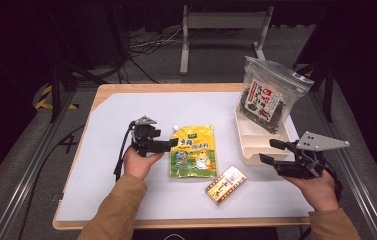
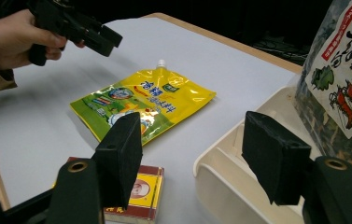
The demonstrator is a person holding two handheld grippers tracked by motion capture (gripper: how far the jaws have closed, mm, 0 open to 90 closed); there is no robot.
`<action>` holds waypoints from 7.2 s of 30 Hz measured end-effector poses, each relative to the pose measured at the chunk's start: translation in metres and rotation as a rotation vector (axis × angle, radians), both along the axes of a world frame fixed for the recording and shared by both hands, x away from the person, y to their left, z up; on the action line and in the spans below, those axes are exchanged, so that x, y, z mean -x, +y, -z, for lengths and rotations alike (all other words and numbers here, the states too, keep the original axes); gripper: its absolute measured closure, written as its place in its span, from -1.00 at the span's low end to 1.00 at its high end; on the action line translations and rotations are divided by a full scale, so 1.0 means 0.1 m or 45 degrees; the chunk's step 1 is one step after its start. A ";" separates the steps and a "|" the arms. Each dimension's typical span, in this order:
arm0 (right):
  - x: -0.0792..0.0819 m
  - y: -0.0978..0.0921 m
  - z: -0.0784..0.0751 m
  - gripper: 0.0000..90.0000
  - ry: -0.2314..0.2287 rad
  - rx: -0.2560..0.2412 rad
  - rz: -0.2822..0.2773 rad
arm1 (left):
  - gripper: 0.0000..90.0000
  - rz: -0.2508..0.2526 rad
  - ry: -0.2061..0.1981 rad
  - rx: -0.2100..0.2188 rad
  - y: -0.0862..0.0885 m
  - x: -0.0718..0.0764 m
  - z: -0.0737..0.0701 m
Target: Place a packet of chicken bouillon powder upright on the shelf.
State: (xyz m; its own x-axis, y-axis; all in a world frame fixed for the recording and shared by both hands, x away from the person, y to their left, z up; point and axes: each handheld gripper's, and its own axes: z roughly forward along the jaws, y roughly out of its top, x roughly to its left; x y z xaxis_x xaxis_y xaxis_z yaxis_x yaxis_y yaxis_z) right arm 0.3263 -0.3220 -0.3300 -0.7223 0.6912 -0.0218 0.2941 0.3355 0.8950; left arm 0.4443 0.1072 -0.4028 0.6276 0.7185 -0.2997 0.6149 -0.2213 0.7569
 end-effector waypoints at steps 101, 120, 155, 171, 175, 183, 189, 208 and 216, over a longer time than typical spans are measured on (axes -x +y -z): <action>0.01 0.11 0.03 -0.13 0.021 -0.011 -0.043 | 1.00 0.290 -0.262 0.186 -0.04 0.40 -0.42; -0.05 0.39 0.03 -0.14 0.032 0.002 -0.114 | 1.00 0.408 -0.448 0.225 0.05 0.69 -0.76; -0.32 0.90 0.00 0.08 0.061 -0.212 -0.406 | 1.00 0.700 -0.581 0.406 -0.04 0.88 -0.79; -0.19 0.94 -0.12 0.88 -0.005 -0.190 -0.476 | 1.00 0.647 -0.574 0.462 0.03 0.83 -0.74; -0.17 0.93 -0.16 0.90 -0.001 -0.181 -0.474 | 0.99 0.647 -0.572 0.460 0.03 0.83 -0.74; -0.11 0.92 -0.30 0.91 -0.022 -0.118 -0.460 | 0.67 0.612 -0.599 0.405 0.00 0.86 -0.73; -0.10 0.85 -0.43 0.92 -0.036 -0.067 -0.420 | 0.50 0.583 -0.600 0.367 0.03 0.86 -0.73; -0.22 0.38 -0.93 0.92 -0.082 0.085 -0.275 | 0.20 0.536 -0.521 0.279 0.12 0.78 -0.66; -0.30 0.24 -1.03 0.92 -0.082 0.124 -0.267 | 0.13 0.508 -0.506 0.258 0.18 0.77 -0.64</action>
